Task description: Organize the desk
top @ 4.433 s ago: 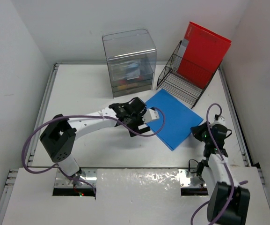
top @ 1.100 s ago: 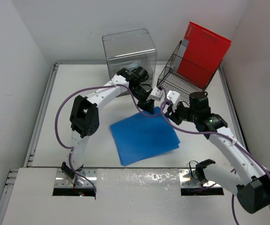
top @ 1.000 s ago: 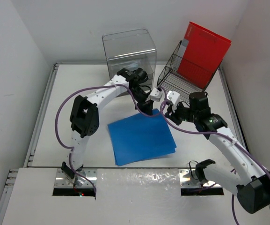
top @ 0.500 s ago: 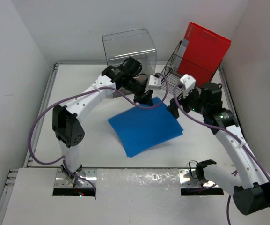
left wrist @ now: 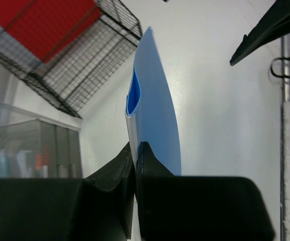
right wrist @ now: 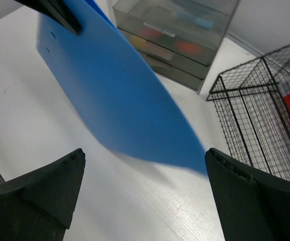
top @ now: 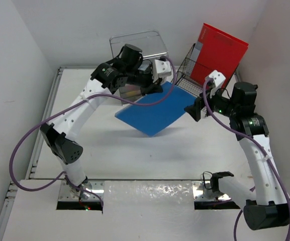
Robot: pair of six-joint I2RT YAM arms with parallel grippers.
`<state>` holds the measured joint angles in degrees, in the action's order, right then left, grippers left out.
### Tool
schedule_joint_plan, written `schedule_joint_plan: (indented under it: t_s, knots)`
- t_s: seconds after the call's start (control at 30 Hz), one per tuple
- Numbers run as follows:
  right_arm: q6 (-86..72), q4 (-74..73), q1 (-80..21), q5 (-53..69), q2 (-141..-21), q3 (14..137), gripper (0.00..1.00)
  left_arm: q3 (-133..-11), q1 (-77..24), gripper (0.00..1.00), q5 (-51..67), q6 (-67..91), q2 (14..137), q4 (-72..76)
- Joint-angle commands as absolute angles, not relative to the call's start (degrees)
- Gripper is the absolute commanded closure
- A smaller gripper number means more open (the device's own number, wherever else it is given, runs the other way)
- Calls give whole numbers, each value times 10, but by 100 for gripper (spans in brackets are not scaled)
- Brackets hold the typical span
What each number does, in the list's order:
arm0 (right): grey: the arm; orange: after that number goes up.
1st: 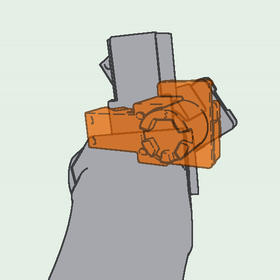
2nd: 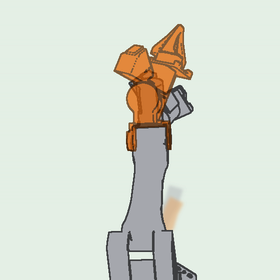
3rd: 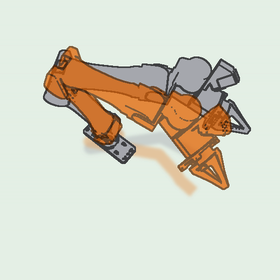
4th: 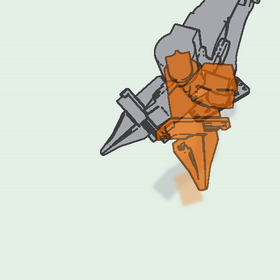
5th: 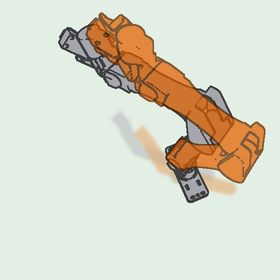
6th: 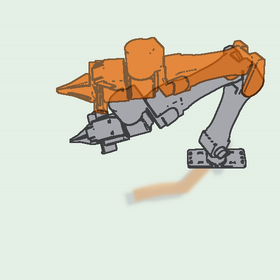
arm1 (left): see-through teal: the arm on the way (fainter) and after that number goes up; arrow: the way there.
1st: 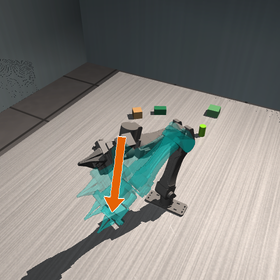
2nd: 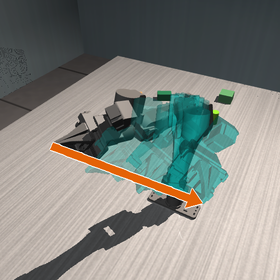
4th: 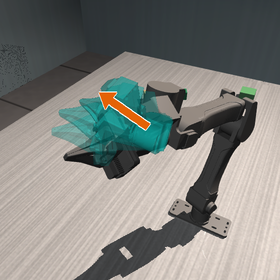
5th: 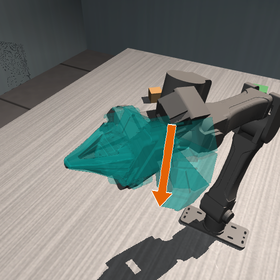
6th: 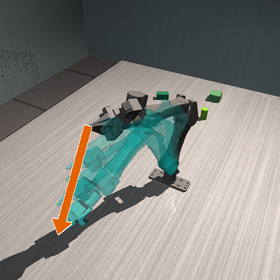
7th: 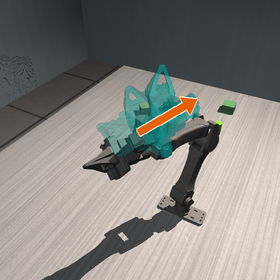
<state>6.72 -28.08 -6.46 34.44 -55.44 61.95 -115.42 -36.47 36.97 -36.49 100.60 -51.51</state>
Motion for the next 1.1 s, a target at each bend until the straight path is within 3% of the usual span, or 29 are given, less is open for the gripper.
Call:
schedule_joint_plan:
  t_s: [0.0, 0.17, 0.33, 0.47, 0.53, 0.67, 0.83, 0.93, 1.07]
  knots:
    - [27, -272, -30, 358, -548, 636, 1, -1209, -363, 100, 319, -312, 969, -461]
    - [-27, -200, 17, 400, -503, 602, 1, -1255, -363, 100, 311, -286, 955, -469]
    - [-114, -130, 88, 468, -547, 597, 1, -1290, -362, 100, 301, -284, 946, -481]
    - [-322, 258, 145, 575, -571, 483, 1, -1301, -363, 100, 298, -277, 937, -480]
    - [-286, 265, 145, 573, -578, 478, 2, -1308, -363, 100, 298, -277, 935, -479]
    - [-372, 574, 144, 631, -589, 398, 1, -1326, -363, 100, 306, -276, 938, -480]
    - [-448, 670, 143, 656, -641, 410, 1, -1354, -363, 100, 378, -286, 945, -507]
    - [-567, 869, 140, 674, -691, 424, 1, -1357, -363, 100, 415, -288, 943, -518]
    - [-692, 972, 140, 685, -744, 452, 1, -1358, -363, 100, 444, -290, 942, -524]
